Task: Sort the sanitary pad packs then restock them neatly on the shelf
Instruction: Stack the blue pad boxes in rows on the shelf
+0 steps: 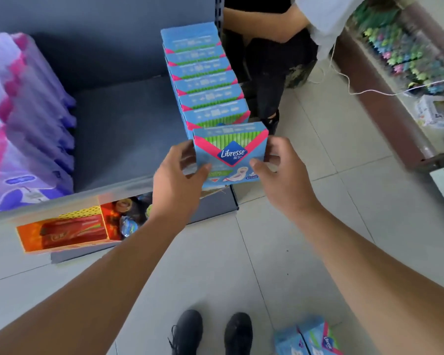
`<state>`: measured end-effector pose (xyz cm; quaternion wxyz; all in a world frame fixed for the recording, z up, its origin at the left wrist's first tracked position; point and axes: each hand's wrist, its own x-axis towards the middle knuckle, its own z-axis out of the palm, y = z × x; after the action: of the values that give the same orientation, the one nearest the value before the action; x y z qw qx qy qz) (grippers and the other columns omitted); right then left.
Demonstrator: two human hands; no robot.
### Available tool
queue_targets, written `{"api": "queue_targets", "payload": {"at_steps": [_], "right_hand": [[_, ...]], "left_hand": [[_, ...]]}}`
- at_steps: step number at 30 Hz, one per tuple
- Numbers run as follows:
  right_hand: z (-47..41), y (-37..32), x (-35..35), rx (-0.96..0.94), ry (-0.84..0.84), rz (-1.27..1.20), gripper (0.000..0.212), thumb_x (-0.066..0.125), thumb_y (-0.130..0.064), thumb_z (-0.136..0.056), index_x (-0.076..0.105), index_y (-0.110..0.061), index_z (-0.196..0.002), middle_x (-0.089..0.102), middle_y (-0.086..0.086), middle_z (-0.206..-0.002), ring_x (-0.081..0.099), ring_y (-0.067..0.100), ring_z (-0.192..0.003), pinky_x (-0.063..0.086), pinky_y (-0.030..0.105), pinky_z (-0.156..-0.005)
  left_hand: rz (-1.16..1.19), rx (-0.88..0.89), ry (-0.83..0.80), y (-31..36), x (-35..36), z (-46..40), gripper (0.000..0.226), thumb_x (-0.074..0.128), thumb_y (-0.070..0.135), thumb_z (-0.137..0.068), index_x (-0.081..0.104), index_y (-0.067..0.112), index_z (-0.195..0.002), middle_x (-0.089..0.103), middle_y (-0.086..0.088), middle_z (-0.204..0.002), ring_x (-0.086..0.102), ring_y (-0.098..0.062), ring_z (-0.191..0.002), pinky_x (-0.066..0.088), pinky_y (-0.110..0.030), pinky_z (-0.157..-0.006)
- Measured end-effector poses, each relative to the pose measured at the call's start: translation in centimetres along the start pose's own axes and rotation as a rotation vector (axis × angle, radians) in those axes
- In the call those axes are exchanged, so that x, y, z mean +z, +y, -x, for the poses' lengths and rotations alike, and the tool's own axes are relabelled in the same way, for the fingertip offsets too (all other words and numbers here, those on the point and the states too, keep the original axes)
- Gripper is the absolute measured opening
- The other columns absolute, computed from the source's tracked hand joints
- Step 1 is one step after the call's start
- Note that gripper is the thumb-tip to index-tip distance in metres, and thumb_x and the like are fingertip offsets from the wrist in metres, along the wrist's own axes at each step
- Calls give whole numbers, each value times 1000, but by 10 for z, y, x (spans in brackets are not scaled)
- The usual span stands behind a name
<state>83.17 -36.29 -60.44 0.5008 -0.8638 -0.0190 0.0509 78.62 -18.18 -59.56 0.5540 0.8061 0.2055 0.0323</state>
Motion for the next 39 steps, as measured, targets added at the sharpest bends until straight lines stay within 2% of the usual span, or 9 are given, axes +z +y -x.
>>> {"api": "queue_targets", "payload": {"at_steps": [2,5,7,14,26,31,33,36,39], "right_hand": [[-18,-1,7,-48,1,23,34,65,-18,-91,51,-17,-121,65,-10,-112,62,7,-102,51,15,-79],[-40,0,14,-99,-14,26,36,65,-17,-89,49,-18,-121,66,-8,-114,63,10,-107,54,37,-88],[-51,1,15,-121,-18,28,37,66,-16,-89,48,-17,-122,65,-9,-114,63,10,-108,54,40,-90],[-66,17,19,-163,-74,77,35,67,-10,-89,47,-12,-118,64,-3,-114,64,9,-106,57,29,-85],[-58,27,13,-192,-120,107,33,65,-22,-93,46,-11,-117,65,-3,-116,64,9,-107,58,34,-83],[-54,25,14,-182,-116,98,35,65,-22,-92,47,-11,-120,65,-4,-117,64,9,-107,58,35,-83],[-53,25,14,-181,-130,98,40,65,-23,-92,46,-12,-126,64,-2,-121,62,9,-111,57,30,-85],[-54,23,14,-166,-202,102,57,63,-26,-94,36,-17,-144,58,-4,-131,52,5,-120,45,6,-85],[-57,19,14,-162,-243,82,65,59,-28,-95,27,-20,-151,56,-6,-133,50,2,-121,46,12,-89]], "left_hand": [[28,-1,46,-2,2,-11,39,70,15,-88,55,23,-124,62,25,-105,55,20,-94,44,1,-69],[36,11,116,-2,6,-24,37,70,12,-87,54,23,-120,60,28,-100,54,24,-91,42,2,-70],[1,20,157,0,9,-32,38,70,14,-88,52,24,-119,59,26,-100,53,23,-91,42,2,-70],[-133,16,159,-13,17,-40,31,70,20,-88,53,22,-114,64,17,-105,61,-3,-105,54,-33,-89],[-281,16,124,-24,21,-35,36,65,31,-92,49,21,-122,65,10,-119,62,-10,-110,51,-28,-86],[-307,42,106,-23,22,-31,47,66,28,-92,45,22,-135,63,7,-126,60,-10,-116,51,-34,-94],[-325,59,98,-23,21,-30,51,63,29,-94,41,23,-140,62,6,-129,59,-12,-118,52,-37,-96],[-363,64,67,-22,23,-30,55,55,34,-98,32,26,-147,62,5,-129,62,-17,-113,53,-38,-92],[-370,41,30,-22,25,-31,59,50,40,-99,22,28,-150,62,5,-129,64,-17,-107,54,-37,-86]]}}
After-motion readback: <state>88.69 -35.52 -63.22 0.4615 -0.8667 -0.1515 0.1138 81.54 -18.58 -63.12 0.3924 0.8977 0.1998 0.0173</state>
